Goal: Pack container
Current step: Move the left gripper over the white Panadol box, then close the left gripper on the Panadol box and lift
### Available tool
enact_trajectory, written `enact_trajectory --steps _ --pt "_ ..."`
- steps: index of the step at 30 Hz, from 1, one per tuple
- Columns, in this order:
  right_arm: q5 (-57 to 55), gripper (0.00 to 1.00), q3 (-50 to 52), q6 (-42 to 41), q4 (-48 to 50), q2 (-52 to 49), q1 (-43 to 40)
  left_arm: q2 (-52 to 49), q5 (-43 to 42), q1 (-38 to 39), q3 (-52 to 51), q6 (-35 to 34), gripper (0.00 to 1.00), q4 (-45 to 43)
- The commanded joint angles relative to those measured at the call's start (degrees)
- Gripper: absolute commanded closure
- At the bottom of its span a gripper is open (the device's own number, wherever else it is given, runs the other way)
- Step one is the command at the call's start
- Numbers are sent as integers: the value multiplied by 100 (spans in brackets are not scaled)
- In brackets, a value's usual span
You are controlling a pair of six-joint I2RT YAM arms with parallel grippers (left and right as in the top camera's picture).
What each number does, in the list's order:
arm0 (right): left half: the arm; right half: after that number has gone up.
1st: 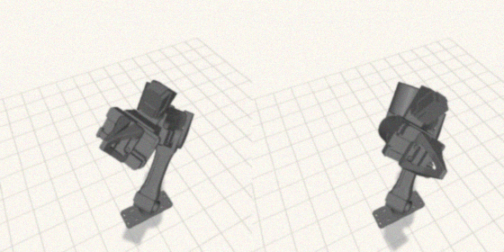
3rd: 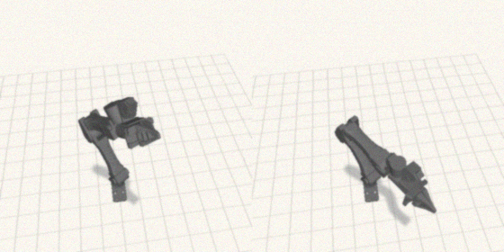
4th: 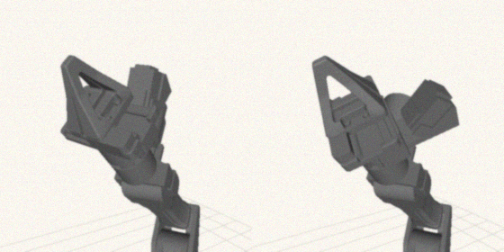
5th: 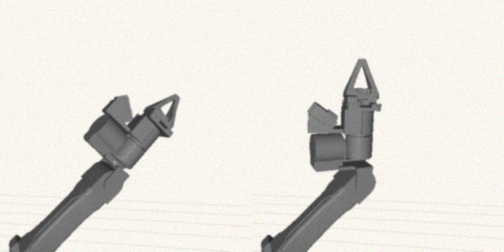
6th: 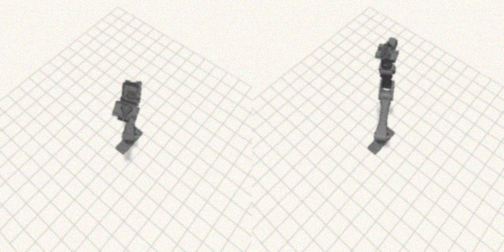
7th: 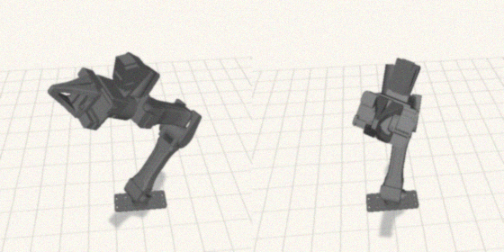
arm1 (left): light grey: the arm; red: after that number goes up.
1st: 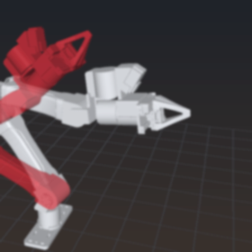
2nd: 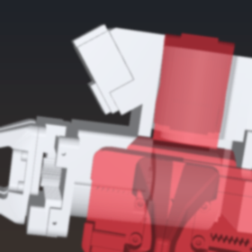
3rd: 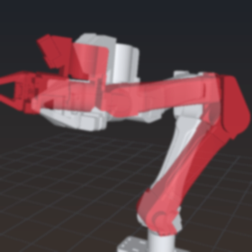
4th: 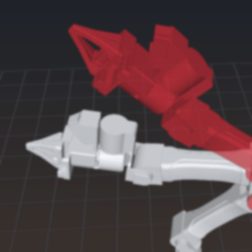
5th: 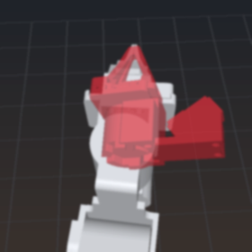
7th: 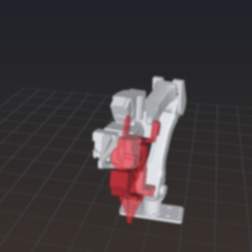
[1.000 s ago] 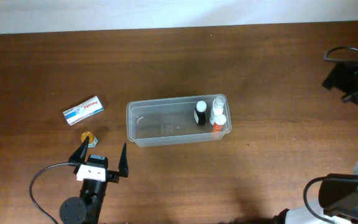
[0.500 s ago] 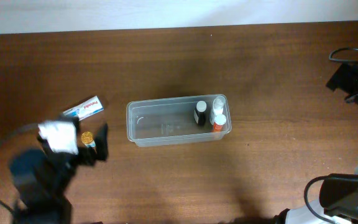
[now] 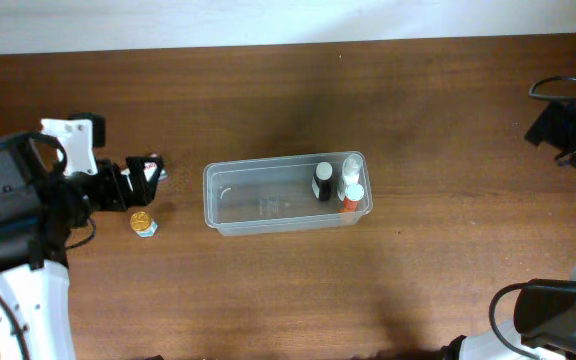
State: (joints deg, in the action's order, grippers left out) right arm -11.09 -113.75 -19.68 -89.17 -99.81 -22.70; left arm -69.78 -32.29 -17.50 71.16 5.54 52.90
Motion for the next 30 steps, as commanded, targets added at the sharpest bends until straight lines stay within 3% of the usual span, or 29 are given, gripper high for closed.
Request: enact_trajectory --steps 1,6,14,21,26,30 --pt "-9 1 -92 -33 2 157 -20 -278 723 -31 83 35 1 345" --pt "-9 2 -92 -33 0 157 -20 -824 1360 -31 83 37 1 881" --pt "-9 2 -92 -33 0 157 -20 -1569 1602 -31 83 42 1 732" --pt "-9 2 -92 -31 0 157 -20 -2087 2179 -31 83 557 1 -658" --pt "-9 2 -92 -33 0 157 -20 -2605 2312 -31 83 1626 1 -1451" --pt "-9 2 -92 -33 0 157 -20 -3058 2308 -24 83 2090 1 -1740"
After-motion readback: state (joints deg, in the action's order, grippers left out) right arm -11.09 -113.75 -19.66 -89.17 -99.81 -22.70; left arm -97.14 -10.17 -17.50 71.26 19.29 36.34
